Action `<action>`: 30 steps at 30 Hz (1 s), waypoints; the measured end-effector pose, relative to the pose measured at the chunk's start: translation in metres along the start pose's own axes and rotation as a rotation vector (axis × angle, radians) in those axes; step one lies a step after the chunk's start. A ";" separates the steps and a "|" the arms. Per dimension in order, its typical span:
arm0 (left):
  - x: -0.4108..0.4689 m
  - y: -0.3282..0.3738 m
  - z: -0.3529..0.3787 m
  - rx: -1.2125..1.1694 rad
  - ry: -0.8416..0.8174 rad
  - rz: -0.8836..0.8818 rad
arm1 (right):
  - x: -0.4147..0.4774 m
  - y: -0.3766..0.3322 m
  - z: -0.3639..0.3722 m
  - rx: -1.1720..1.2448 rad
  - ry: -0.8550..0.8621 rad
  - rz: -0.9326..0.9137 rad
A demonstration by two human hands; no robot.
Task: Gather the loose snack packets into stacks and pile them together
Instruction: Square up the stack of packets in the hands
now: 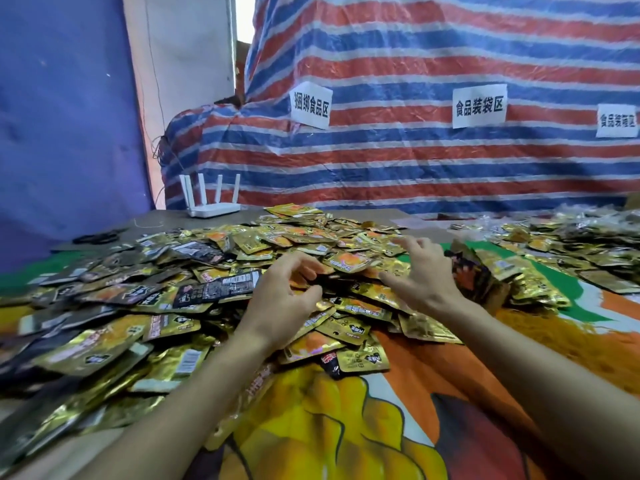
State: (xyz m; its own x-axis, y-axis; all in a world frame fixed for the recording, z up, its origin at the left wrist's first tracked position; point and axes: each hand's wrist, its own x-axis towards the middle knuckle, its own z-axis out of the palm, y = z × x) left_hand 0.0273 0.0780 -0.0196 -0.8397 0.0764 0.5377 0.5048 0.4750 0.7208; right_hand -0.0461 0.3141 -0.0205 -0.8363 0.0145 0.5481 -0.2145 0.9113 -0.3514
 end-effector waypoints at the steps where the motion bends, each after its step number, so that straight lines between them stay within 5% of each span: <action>1: 0.003 0.000 -0.005 0.091 0.005 -0.014 | -0.002 -0.012 0.004 0.044 -0.054 -0.037; 7: 0.023 -0.017 -0.049 0.751 -0.101 -0.286 | 0.008 -0.069 0.034 0.046 -0.276 -0.039; 13: 0.019 -0.053 -0.041 0.734 -0.067 -0.574 | 0.015 -0.069 0.061 -0.033 -0.269 0.169; 19: 0.026 -0.059 -0.030 0.828 0.038 -0.456 | 0.013 -0.059 0.068 -0.029 -0.140 0.102; 25: 0.022 -0.064 -0.038 0.852 0.304 -0.101 | 0.010 -0.060 0.057 0.015 -0.029 0.016; 30: 0.025 -0.064 -0.051 0.345 0.401 -0.043 | 0.012 -0.055 0.050 0.247 0.114 -0.028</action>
State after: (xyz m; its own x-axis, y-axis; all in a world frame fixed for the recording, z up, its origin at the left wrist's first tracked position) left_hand -0.0157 0.0048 -0.0303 -0.6814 -0.2585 0.6847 0.3198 0.7364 0.5962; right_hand -0.0696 0.2436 -0.0331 -0.7694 0.0499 0.6368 -0.3646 0.7843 -0.5020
